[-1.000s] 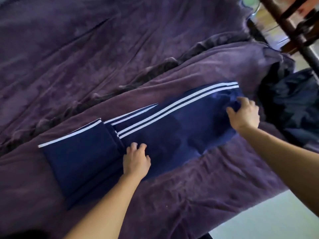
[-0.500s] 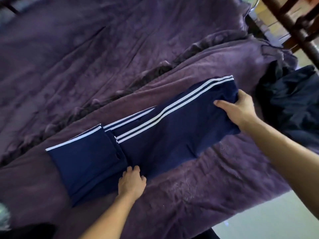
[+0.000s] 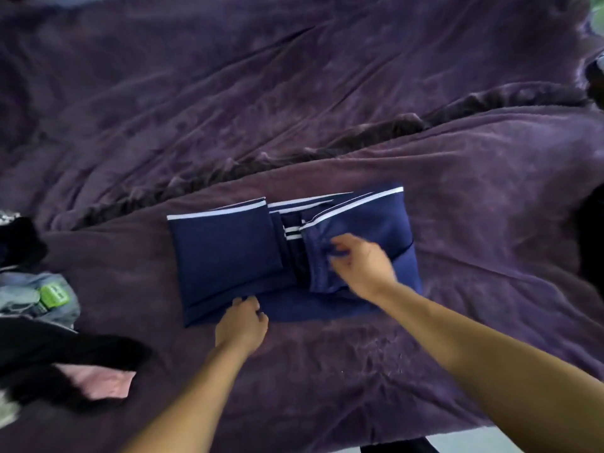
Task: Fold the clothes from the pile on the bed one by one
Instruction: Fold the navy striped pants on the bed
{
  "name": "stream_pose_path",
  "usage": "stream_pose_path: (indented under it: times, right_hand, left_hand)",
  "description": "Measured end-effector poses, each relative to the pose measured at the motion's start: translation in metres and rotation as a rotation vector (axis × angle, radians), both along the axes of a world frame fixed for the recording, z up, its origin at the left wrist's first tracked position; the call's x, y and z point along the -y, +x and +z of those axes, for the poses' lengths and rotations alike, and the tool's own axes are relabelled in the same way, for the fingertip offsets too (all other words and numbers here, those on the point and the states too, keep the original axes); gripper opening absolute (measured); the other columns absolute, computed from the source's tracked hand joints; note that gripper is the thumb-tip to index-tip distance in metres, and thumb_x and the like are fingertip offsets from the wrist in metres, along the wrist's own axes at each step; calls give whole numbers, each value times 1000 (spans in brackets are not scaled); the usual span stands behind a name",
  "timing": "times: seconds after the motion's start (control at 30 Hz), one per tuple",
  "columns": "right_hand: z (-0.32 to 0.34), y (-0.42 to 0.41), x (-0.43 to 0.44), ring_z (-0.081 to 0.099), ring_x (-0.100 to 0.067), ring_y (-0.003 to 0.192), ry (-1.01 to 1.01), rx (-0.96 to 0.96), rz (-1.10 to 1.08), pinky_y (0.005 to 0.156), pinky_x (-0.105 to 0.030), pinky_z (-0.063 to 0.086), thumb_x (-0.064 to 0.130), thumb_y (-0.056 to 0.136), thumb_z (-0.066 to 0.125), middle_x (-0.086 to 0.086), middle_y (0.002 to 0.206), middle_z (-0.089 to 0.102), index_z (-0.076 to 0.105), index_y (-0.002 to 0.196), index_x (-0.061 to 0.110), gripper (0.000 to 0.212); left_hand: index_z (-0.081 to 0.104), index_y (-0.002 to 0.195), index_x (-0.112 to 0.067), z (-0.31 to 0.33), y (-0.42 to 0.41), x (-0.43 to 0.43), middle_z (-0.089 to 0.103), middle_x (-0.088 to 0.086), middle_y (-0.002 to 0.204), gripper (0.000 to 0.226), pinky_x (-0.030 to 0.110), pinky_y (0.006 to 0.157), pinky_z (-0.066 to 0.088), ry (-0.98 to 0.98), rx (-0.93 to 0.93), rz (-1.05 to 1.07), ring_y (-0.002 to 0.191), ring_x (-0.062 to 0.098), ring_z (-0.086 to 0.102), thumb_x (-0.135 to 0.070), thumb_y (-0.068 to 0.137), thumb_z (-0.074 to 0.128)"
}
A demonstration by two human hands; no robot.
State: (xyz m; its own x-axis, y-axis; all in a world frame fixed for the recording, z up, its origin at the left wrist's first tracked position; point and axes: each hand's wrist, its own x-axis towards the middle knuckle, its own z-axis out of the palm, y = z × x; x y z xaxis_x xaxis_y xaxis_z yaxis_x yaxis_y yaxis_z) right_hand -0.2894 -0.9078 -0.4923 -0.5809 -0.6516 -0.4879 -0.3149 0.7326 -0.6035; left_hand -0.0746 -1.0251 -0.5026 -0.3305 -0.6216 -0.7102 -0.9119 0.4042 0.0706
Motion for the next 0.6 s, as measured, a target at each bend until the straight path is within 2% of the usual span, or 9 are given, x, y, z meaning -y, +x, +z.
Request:
stream_pose_path:
  times: [0.07, 0.13, 0.2, 0.27, 0.3, 0.4, 0.47, 0.53, 0.6]
  right_hand:
    - [-15, -26, -19, 61, -28, 106, 0, -117, -217, 89, -37, 49, 25, 84, 65, -6, 116, 64, 61, 122, 21, 39]
    - [-31, -57, -37, 55, -34, 113, 133, -190, -347, 91, -40, 46, 31, 82, 70, -11, 123, 58, 54, 128, 18, 50]
    - [-49, -76, -44, 54, -35, 116, 247, -114, -412, 92, -41, 46, 43, 77, 74, -12, 127, 57, 48, 132, 17, 66]
    - [-68, -80, -44, 56, -33, 114, 258, -35, -451, 92, -40, 47, 50, 72, 77, -9, 126, 58, 47, 132, 15, 76]
    - [-76, -79, -42, 58, -31, 111, 239, -19, -472, 91, -39, 48, 50, 71, 78, -7, 122, 59, 49, 129, 15, 74]
    - [-85, -71, -39, 62, -25, 102, 101, 95, -634, 87, -37, 52, 38, 71, 82, 2, 103, 63, 56, 111, 16, 52]
    - [-76, -61, -40, 63, -23, 97, 27, 115, -695, 87, -38, 53, 31, 72, 82, 6, 94, 63, 57, 104, 18, 42]
    - [-57, -48, -36, 63, -23, 93, -2, 40, -679, 87, -42, 54, 30, 72, 82, 6, 91, 64, 56, 101, 16, 41]
    - [-28, -31, -22, 62, -25, 89, -12, -41, -638, 85, -48, 53, 31, 72, 81, 4, 88, 63, 54, 99, 13, 41]
  left_hand:
    - [48, 127, -19, -10, 4, 7, 45, 4, 125, 35, 35, 87, 45, -115, -21, -150, 114, 23, 46, -28, 93, 50]
    - [43, 134, -19, -23, 0, 13, 42, 6, 131, 47, 36, 94, 41, -241, -84, -319, 119, 25, 42, -29, 90, 56]
    - [39, 137, -20, -44, -5, 21, 40, 7, 134, 57, 39, 96, 38, -305, -114, -411, 120, 27, 41, -28, 86, 63]
    - [38, 138, -21, -66, -8, 30, 43, 6, 130, 60, 38, 93, 39, -332, -91, -430, 116, 27, 43, -24, 85, 65]
    - [44, 134, -20, -75, -8, 35, 47, 5, 125, 52, 37, 90, 40, -337, -79, -430, 113, 26, 45, -19, 85, 63]
    - [62, 99, -13, -84, 5, 48, 57, 5, 102, 20, 35, 73, 42, -331, -143, -427, 97, 26, 53, -2, 84, 55]
    - [62, 85, -9, -81, 24, 48, 57, 7, 91, 17, 38, 67, 44, -260, -224, -476, 89, 29, 55, 6, 79, 56]
    - [63, 90, -10, -72, 44, 44, 56, 6, 97, 18, 38, 73, 46, -172, -248, -502, 94, 29, 54, 3, 82, 53]
    - [62, 112, -14, -63, 53, 42, 53, 3, 112, 25, 37, 88, 43, -81, -226, -510, 107, 25, 49, -11, 92, 47]
